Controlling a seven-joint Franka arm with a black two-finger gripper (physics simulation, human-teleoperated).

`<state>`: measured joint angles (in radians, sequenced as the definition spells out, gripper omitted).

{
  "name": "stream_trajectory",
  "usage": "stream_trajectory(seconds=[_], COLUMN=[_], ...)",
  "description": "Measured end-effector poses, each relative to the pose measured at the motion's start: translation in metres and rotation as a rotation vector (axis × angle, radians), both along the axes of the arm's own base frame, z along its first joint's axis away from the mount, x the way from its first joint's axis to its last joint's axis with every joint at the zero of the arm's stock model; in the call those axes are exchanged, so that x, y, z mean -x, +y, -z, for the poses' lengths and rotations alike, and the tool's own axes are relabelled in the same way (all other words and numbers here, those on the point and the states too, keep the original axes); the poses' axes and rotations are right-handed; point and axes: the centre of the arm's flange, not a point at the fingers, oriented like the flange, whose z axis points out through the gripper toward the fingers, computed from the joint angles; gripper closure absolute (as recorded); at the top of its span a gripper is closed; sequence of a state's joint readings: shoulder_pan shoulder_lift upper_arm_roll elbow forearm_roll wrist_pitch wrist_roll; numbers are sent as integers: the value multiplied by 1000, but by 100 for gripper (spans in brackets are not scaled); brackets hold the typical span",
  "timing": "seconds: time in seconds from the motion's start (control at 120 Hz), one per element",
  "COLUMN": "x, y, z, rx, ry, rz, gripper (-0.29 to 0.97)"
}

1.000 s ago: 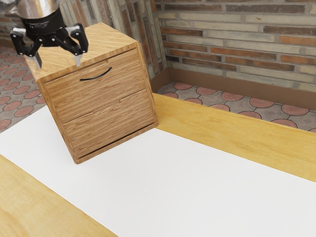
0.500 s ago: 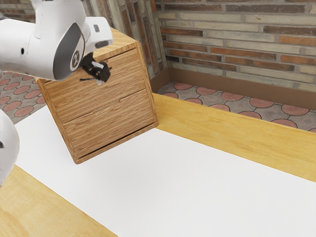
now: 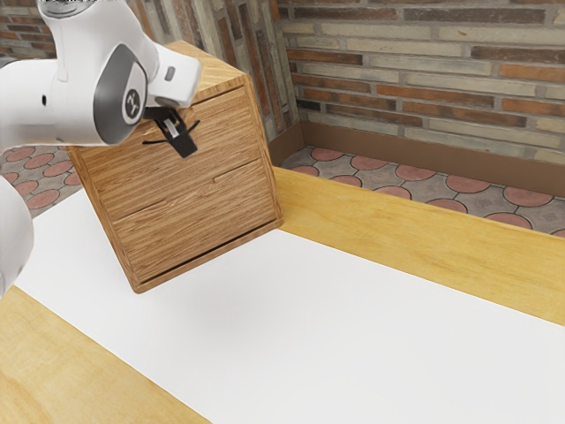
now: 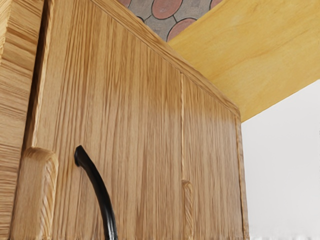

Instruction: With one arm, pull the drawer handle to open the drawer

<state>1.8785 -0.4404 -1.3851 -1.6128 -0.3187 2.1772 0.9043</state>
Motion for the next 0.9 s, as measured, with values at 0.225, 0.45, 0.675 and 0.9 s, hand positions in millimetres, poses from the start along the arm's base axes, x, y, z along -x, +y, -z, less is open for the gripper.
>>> stream_trajectory(seconds=[0.225,0.45,0.675,0.9], x=[2,1,-12,-13], y=[9,21,18,25], z=[11,18,25,27], rx=[-36,-47,-44,-36], ry=[72,110,112,108], rz=[68,105,146,143], gripper=[10,12,14,16])
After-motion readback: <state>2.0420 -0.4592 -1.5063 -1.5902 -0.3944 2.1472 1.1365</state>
